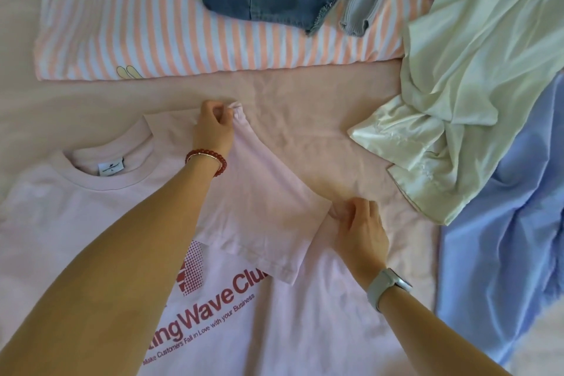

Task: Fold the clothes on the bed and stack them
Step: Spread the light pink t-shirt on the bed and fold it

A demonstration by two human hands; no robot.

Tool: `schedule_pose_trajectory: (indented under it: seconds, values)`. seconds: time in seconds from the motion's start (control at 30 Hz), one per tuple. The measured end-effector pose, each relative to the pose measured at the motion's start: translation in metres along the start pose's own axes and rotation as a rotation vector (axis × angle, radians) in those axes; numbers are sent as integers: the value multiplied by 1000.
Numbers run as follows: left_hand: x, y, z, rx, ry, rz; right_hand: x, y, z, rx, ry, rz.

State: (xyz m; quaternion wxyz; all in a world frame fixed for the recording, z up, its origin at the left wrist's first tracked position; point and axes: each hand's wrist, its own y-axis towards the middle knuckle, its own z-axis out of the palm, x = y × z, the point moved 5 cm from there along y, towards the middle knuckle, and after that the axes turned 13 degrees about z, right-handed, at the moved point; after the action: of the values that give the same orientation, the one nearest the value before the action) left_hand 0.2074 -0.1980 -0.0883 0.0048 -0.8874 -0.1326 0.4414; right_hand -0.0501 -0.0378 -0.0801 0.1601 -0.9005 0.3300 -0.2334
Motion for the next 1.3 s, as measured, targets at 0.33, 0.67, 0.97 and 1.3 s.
schedule_pose_trajectory:
  seconds: [0.33, 0.67, 0.97, 1.3]
  values:
    - [41, -91, -31, 211, 329, 89, 0, -68, 36, 6, -434, -910]
    - [1, -184, -11, 138, 592, 186, -105, -80, -13, 4, -148, -369]
    - [-3, -354, 37, 283, 402, 199, -221, -135, -50, -9, -167, 33]
    - [-24, -437, 69, 343, 524, 75, -261, -149, -60, 146, -148, 21]
